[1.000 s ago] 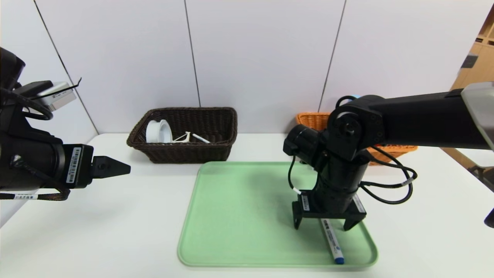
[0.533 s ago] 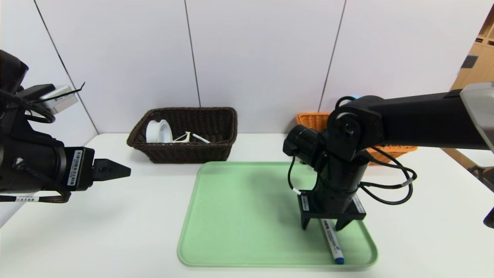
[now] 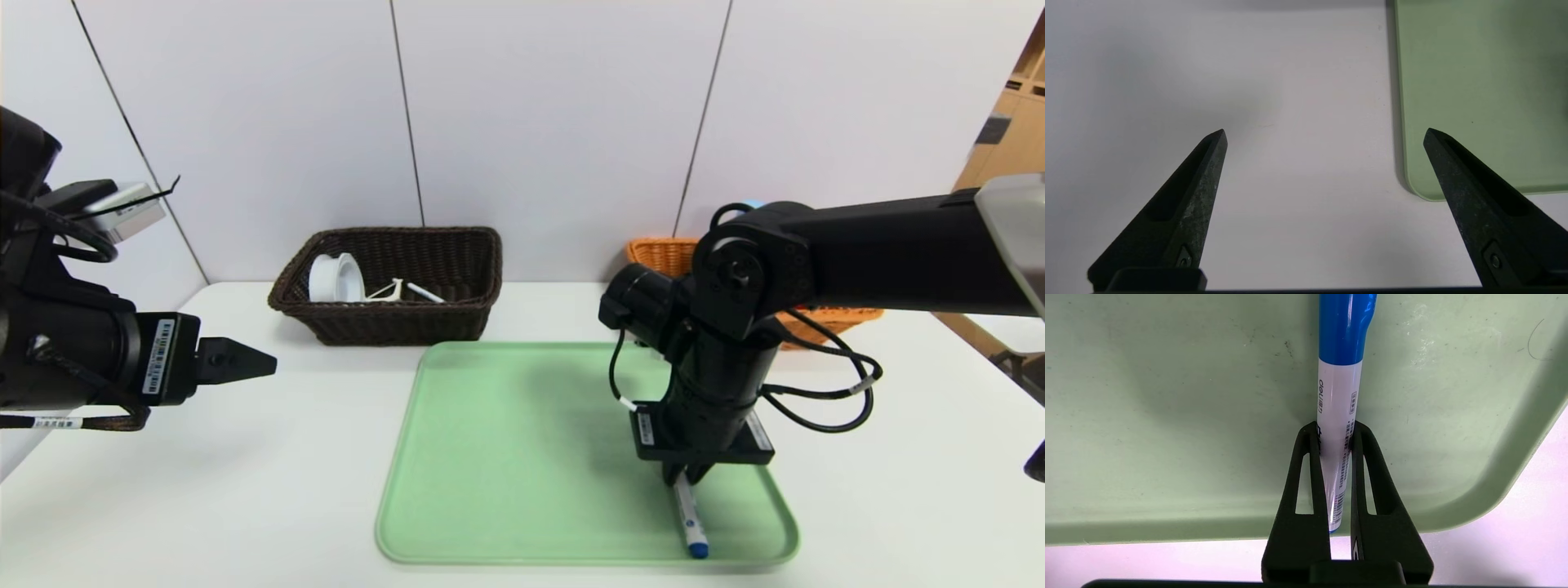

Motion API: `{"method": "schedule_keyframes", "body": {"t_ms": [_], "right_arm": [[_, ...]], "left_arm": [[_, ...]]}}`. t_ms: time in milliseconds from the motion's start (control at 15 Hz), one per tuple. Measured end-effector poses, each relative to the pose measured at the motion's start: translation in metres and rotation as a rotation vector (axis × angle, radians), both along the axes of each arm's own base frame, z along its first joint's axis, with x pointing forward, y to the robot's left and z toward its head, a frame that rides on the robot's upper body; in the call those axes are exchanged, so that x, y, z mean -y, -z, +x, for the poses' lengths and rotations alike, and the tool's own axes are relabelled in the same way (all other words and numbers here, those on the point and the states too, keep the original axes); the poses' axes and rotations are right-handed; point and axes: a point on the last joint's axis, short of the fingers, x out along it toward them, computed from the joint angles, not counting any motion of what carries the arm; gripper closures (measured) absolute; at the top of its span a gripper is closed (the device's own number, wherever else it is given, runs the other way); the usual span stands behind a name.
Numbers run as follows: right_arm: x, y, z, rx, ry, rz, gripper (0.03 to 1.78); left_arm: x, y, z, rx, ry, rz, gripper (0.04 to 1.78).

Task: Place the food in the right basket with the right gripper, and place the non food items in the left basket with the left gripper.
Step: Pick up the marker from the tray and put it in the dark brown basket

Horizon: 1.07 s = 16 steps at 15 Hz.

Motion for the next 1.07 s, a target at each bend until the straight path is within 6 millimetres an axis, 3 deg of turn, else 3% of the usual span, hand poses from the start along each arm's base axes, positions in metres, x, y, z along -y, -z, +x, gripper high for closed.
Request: {"method": "schedule_keyframes", "body": {"t_ms": [333,733,1067], "right_arm": [[-0.009,-0.025,0.003,0.189,-0.025,0.140,1.62],[-0.032,-0.084,0.004,0.604,-0.170,0.408,1.62],[-0.047,-0.127,0.023,1.010,-0.290,0.551,1.62]], "left_arm": [[0.000,0.005,0.000,-0.017,-0.003,0.004,0.13],[-0.001,0.009,-0.001,-0.033,-0.005,0.009,0.13],[-0.001,0.011,-0.001,-0.040,-0.007,0.008,0.13]]}}
